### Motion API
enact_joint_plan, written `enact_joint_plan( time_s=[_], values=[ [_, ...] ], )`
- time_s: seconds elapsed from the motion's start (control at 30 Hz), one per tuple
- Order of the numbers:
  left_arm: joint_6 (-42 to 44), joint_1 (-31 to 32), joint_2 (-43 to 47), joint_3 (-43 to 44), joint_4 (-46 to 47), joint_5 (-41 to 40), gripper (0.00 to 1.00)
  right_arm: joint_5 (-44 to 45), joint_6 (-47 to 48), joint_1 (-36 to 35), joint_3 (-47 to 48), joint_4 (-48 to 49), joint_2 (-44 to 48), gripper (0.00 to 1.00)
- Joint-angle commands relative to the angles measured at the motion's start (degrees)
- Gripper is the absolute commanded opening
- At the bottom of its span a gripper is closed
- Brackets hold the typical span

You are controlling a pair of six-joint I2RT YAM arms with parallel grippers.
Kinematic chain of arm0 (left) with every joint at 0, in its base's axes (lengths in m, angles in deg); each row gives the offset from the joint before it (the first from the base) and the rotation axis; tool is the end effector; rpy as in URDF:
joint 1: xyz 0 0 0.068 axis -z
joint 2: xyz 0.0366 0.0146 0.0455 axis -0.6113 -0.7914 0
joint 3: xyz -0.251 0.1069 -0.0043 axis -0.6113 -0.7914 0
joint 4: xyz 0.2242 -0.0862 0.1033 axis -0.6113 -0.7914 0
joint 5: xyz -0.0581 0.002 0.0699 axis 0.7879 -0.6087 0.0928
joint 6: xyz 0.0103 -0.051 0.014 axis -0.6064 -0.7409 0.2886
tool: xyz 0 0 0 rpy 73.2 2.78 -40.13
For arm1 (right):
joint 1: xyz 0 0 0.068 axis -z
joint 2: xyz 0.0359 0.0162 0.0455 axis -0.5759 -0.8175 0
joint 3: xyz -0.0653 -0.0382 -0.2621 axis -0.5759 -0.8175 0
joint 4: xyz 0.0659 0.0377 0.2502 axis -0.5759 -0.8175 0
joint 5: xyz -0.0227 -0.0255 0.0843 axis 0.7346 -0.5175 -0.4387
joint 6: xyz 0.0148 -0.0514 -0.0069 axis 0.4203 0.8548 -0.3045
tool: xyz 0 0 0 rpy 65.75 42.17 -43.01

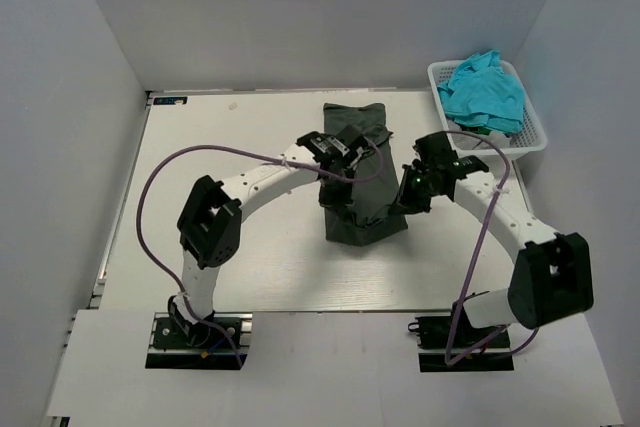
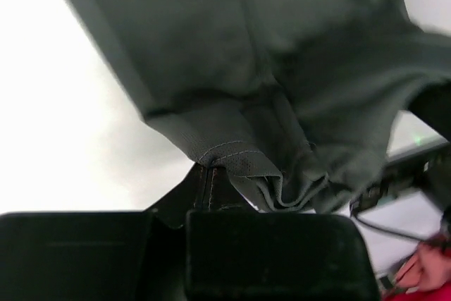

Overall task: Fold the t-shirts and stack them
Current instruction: Fold the folded rectangular tshirt in 1/3 of the way

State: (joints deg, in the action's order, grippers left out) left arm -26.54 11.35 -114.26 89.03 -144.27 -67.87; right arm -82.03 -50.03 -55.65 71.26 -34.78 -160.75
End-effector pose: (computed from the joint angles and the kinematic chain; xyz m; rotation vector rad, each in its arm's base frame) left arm 0.2641 -0.3092 0.2461 0.3820 2.9497 -0.3785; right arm 0.2482 0.1005 0.2467 0.2130 2.7044 0.5730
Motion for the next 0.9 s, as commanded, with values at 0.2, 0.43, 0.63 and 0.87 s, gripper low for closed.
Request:
enact_joint_plan(
  time_s=[0.2,0.43,0.63,0.87],
  values=[
    [2.04,-8.16,-5.75,14.23,-4.54,-1.68,0.0,-0.03,0.47,2.73,15.67,3.93,-10.91,0.0],
    [4.86,-12.12,-13.21,26.88,-5.69,1.74,0.0,-0.12,1.79,4.31,24.91,2.26,-18.9,0.0],
    [5.99,-15.98,-14.98,27.78,-4.11,3.6,0.0,-1.35,2.32,5.63,29.05,2.17,-23.57,0.0],
    [7.41,-17.13,-17.52,27.78,0.55,7.2,0.0,-2.75,2.32,6.96,34.14,2.18,-30.86,0.0]
  ],
)
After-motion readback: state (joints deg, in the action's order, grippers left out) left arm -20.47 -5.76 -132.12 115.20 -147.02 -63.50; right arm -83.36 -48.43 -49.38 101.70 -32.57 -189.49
